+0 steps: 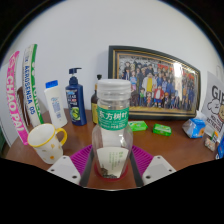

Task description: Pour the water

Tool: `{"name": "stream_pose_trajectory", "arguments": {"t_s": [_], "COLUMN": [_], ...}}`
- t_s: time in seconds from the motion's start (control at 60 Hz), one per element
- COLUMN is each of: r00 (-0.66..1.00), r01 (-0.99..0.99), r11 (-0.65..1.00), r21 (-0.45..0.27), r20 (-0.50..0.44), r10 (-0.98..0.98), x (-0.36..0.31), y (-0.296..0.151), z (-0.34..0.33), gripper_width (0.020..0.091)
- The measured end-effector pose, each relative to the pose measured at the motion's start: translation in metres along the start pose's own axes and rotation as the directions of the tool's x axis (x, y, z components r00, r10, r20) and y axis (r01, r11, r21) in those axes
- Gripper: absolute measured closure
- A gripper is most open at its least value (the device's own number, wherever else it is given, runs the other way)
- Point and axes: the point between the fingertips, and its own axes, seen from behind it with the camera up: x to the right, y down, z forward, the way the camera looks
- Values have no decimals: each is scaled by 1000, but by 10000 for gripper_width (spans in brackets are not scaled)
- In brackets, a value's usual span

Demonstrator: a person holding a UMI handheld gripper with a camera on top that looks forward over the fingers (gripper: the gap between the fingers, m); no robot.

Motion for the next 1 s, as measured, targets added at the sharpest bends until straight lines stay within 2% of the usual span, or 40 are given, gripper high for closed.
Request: {"name": "stream_pose_trajectory", "arguments": {"t_s": [0.017,0.05,0.067,0.117,0.167,0.45,0.683,1.0], "r00": [1000,1000,1000,1000,999,989,981,980], "r01": [-2,-4,-6,-12,-16,-20,11,-1], "r11": [1000,1000,1000,999,998,984,987,988], "r21": [-10,-19,-24,-44,-64,-179,-163,-158], "r20": [1,2,1,-17,-40,-147,-192,-197], "r10": [2,4,6,11,14,-7,-42,-31], "x": [0,-1,-1,1,2,-28,-62,-77], "y": [1,1,1,1,0,2,-2,6], "z": [-1,-6,-8,-20,-36,-182,-271,-303], "gripper_width": [400,262,234,273,243,256,249,253]}}
